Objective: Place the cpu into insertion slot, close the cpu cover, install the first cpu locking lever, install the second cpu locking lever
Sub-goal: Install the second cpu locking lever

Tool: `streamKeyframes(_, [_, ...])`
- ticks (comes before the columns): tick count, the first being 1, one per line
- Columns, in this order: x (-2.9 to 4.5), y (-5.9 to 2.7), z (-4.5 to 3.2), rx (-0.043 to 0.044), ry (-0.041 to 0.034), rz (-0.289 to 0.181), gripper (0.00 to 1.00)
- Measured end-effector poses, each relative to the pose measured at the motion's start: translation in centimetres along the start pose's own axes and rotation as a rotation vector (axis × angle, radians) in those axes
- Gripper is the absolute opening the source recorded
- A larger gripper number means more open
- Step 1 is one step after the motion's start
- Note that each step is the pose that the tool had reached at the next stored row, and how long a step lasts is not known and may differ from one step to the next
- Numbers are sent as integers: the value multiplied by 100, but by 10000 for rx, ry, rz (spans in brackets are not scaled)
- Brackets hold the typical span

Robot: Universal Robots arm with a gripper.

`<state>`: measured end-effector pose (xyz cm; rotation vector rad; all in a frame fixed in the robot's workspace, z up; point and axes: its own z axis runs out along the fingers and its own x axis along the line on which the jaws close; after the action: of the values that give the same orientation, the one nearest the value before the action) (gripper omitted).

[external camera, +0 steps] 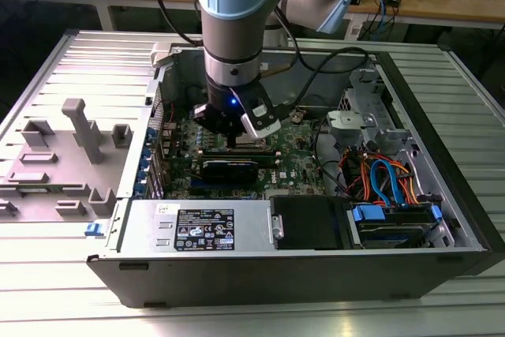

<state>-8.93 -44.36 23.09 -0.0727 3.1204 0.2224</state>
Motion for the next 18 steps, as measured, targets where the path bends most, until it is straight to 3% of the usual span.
streamKeyframes(3, [10,-13,15,-37,-2,-1,11])
streamKeyframes(9, [41,-38,66,-264,-12,-10,11])
streamKeyframes(16, [73,-60,89,-292,-11,-10,11])
streamKeyframes(18, [84,-61,101,-383,-16,-9,11])
